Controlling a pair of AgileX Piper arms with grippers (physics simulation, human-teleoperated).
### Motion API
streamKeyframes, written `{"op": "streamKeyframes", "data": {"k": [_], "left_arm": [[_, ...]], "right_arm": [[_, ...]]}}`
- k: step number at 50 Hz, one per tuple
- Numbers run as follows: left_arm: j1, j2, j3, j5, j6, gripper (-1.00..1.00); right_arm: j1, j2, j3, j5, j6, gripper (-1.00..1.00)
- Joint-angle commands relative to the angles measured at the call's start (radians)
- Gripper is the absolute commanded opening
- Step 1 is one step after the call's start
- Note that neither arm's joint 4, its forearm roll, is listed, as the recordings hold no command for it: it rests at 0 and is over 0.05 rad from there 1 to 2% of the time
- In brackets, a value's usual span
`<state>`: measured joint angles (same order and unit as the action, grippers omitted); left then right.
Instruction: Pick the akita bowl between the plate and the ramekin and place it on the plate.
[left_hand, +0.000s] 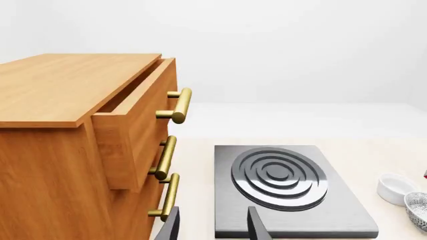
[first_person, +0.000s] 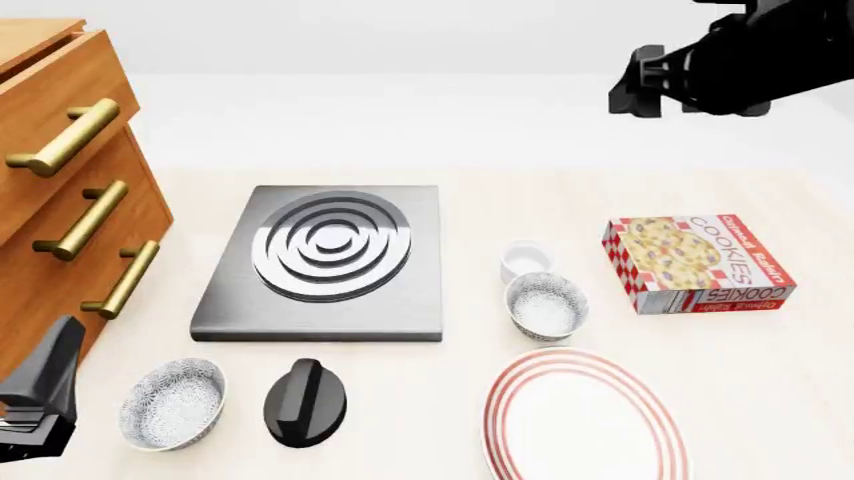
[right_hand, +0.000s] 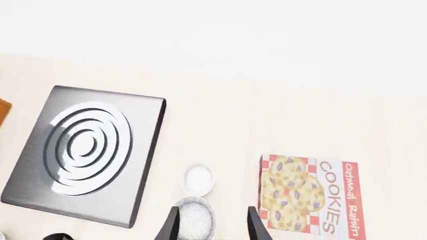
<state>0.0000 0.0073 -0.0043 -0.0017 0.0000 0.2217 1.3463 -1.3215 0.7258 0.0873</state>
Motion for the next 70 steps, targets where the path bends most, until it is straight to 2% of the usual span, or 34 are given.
{"op": "streamKeyframes", "data": {"k": [1, 15, 17, 18, 21, 22, 27, 33, 39, 43, 44, 45, 70], "left_arm": [[0.000, 0.000, 0.000, 0.000, 0.000, 1.00], [0.000, 0.000, 0.000, 0.000, 0.000, 1.00], [0.000, 0.000, 0.000, 0.000, 0.000, 1.00], [0.000, 0.000, 0.000, 0.000, 0.000, 1.00], [0.000, 0.000, 0.000, 0.000, 0.000, 1.00], [0.000, 0.000, 0.000, 0.000, 0.000, 1.00], [0.000, 0.000, 0.000, 0.000, 0.000, 1.00], [0.000, 0.000, 0.000, 0.000, 0.000, 1.00], [0.000, 0.000, 0.000, 0.000, 0.000, 1.00], [0.000, 0.000, 0.000, 0.000, 0.000, 1.00], [0.000, 0.000, 0.000, 0.000, 0.000, 1.00], [0.000, 0.000, 0.000, 0.000, 0.000, 1.00], [0.000, 0.000, 0.000, 0.000, 0.000, 1.00]], "right_arm": [[-0.031, 0.058, 0.060, -0.054, 0.004, 1.00], [-0.031, 0.127, 0.127, -0.131, 0.039, 1.00], [-0.023, 0.136, 0.137, -0.142, 0.058, 1.00], [-0.007, 0.142, 0.141, -0.146, 0.087, 1.00], [-0.016, 0.133, 0.153, -0.156, 0.085, 1.00], [-0.005, 0.137, 0.159, -0.162, 0.111, 1.00], [0.012, 0.149, 0.180, -0.180, 0.153, 1.00], [0.002, 0.143, 0.191, -0.178, 0.144, 1.00], [0.008, 0.145, 0.218, -0.194, 0.160, 1.00], [0.014, 0.153, 0.254, -0.220, 0.169, 1.00], [0.024, 0.203, 0.314, -0.290, 0.189, 1.00], [0.026, 0.203, 0.316, -0.293, 0.193, 1.00], [0.013, 0.163, 0.401, -0.320, 0.212, 1.00]]}}
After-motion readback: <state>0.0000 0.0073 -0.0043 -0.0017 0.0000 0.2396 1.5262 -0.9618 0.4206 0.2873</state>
